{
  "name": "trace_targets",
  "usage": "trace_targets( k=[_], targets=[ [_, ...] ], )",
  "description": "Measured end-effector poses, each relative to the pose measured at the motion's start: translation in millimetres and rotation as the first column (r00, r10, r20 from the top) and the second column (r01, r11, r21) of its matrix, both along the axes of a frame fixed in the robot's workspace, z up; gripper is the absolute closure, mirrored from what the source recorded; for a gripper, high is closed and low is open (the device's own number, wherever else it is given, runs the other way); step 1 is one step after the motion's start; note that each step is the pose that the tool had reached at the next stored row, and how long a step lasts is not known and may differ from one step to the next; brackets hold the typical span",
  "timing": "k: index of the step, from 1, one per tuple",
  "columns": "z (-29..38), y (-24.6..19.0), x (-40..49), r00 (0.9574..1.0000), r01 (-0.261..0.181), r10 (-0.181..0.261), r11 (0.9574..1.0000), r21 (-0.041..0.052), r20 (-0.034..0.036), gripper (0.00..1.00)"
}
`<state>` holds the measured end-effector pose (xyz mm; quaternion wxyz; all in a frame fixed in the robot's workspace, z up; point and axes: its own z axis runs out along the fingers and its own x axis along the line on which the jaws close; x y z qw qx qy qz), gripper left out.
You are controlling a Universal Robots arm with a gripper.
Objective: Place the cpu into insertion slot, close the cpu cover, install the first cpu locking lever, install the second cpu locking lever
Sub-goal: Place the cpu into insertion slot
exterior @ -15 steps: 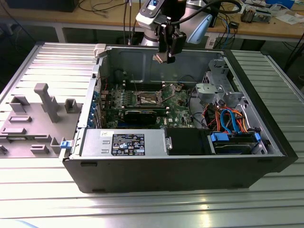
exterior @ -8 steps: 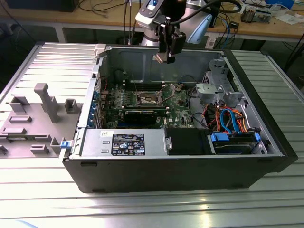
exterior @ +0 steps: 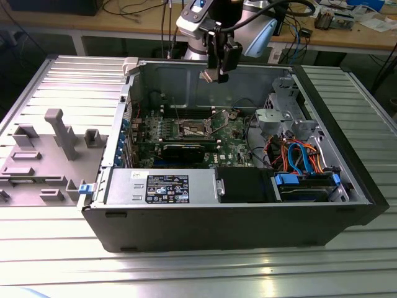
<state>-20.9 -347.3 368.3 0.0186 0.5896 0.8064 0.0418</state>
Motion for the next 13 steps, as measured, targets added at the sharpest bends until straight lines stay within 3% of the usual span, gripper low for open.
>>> trace_targets(
  k=[13],
  targets=[
    [-2.1,0.0,0.0,0.9972,0.075,-0.075,0.9972,-0.0003,-0.0020,0.46]
  ],
)
